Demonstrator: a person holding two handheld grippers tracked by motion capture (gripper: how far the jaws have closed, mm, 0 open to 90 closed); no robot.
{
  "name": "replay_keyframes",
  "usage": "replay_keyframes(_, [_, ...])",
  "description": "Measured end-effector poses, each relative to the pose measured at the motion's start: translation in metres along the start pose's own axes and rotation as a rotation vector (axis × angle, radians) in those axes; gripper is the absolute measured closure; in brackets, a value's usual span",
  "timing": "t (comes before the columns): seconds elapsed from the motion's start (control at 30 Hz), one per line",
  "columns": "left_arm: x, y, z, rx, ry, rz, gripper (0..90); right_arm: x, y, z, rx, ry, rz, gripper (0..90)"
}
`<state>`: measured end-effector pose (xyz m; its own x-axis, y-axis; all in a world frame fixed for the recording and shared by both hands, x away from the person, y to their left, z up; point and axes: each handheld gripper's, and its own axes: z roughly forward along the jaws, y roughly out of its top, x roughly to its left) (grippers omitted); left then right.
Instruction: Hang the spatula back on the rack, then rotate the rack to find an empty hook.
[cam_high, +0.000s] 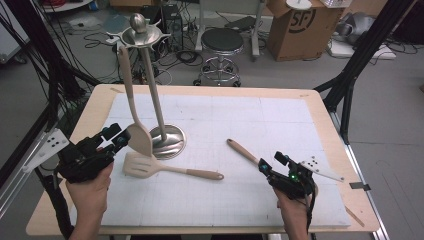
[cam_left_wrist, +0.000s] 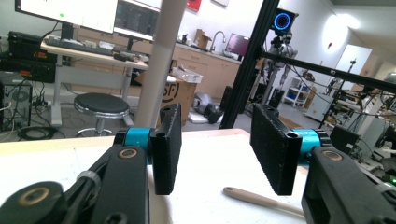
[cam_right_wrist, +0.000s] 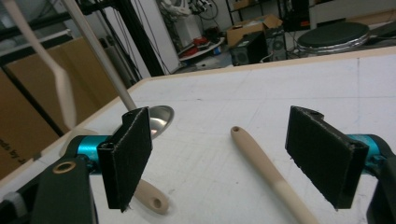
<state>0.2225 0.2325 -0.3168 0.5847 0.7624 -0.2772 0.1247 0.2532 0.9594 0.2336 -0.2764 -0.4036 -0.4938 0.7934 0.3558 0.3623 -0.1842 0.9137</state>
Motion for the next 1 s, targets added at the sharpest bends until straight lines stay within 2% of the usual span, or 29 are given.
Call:
replay_keyframes(0.47, [-0.005,-0.002,0.011,-0.001,-0.008,0.003,52.7,-0.002,0.000,-0.002,-0.008,-0.010,0.000,22.2])
replay_keyframes(0.6, [-0.004,0.000,0.013,-0.016,-0.010,-0.020,52.7,-0.003,-0.001,-0.005,-0.004,-0.019,-0.004,22.2])
replay_keyframes(0.77, [-0.007,0.006,0.020,-0.025,-0.030,-0.019,52.7,-0.004,-0.001,-0.011,-0.013,-0.031,0.001,22.2])
replay_keyframes(1.0, [-0.011,0.018,0.039,-0.045,-0.042,-0.020,49.8,-0.007,-0.004,-0.012,-0.008,-0.039,0.006,22.2])
